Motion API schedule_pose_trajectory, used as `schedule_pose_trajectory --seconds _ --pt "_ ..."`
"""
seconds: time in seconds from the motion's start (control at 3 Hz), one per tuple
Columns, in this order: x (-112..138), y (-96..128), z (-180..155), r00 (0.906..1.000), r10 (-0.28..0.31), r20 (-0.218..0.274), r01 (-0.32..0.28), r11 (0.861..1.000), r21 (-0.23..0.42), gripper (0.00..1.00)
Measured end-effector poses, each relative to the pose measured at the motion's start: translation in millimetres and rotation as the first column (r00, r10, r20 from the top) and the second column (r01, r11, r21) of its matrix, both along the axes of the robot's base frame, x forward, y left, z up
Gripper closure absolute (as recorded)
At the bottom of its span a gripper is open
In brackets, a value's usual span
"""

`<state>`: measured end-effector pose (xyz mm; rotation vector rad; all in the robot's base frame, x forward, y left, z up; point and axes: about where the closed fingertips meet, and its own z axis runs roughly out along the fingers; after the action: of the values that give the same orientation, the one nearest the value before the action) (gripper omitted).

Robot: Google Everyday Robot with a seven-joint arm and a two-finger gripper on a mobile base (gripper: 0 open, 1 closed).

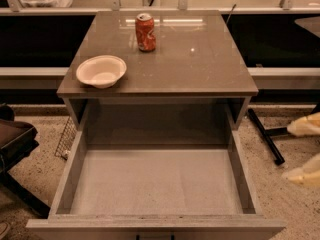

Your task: Close top drawer

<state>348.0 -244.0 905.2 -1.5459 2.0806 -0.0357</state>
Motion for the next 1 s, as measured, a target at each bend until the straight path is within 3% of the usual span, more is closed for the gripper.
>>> schedule_pose_trajectory --seconds 0.33,0.67,1.0 --pt "-33 8 -54 0.9998 -0.002 0.02 0.0 0.995 0.098 0.64" --pt "-79 18 -127 0.9968 0.059 -0.053 -0.049 0.984 0.169 0.87" --pt "-126 20 -179 0.9807 0.149 -0.126 -0.122 0.972 0.199 1.0"
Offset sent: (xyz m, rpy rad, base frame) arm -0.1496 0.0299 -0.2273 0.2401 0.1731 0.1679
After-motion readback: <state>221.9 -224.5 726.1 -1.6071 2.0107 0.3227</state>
